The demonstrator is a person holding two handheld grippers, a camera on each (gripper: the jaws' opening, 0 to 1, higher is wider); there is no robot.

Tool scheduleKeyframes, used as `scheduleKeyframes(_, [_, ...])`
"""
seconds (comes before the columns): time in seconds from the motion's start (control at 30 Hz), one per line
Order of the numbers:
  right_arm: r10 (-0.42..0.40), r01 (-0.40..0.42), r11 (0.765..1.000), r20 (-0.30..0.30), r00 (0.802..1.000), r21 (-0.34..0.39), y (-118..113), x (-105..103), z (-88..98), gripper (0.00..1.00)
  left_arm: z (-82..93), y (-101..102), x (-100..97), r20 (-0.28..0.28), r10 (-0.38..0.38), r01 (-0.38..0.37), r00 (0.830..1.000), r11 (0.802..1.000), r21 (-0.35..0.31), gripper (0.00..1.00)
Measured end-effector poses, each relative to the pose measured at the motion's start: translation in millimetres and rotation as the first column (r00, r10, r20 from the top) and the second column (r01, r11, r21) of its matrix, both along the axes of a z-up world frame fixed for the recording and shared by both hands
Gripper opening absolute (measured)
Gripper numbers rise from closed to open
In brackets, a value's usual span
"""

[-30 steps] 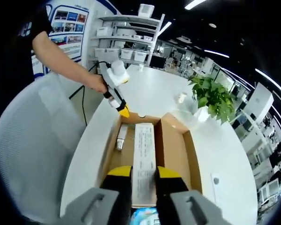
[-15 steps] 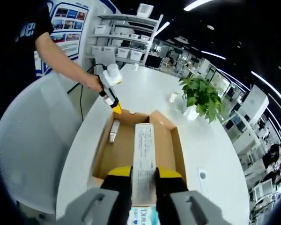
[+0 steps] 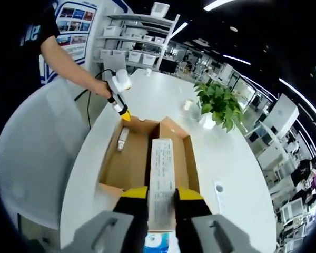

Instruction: Operate the shoe box by opening the lid, removing the specified soft item, and placing it in the target area until the item is outside and the box remains undamaged.

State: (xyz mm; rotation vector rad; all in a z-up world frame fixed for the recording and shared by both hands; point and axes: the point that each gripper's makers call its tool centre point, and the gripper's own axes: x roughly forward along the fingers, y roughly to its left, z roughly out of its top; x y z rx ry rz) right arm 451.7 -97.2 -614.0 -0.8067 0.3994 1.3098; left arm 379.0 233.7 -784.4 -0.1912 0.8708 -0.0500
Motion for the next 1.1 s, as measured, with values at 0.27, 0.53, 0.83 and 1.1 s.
scheduleKeyframes(0.27, [-0.019, 0.019, 1.000, 0.018, 1.000, -0.022, -16.5, 9.3, 3.3, 0.14, -2.2, 2.1, 2.4, -0.006, 0.000, 0.000, 1.000, 1.000, 0.000, 0.02])
scheduleKeyframes(0.53, [-0.026, 0.028, 0.999, 0.036, 0.999, -0.042, -34.6, 21.0, 5.0, 0.14, -2.3, 0.8, 2.4, -0.010, -0.005, 0.005, 1.000, 1.000, 0.006, 0.02])
scheduleKeyframes(0.83, [-0.041, 0.043, 0.997, 0.037, 0.998, -0.070, -55.7, 35.7, -5.6, 0.14, -2.4, 1.5, 2.1, -0.007, -0.001, 0.001, 1.000, 1.000, 0.005, 0.02])
scheduleKeyframes(1.1, [-0.049, 0.052, 0.995, 0.038, 0.998, -0.088, -69.5, 46.3, -16.5, 0.14, -5.4, 1.5, 2.5, -0.014, -0.002, 0.002, 1.000, 1.000, 0.000, 0.02])
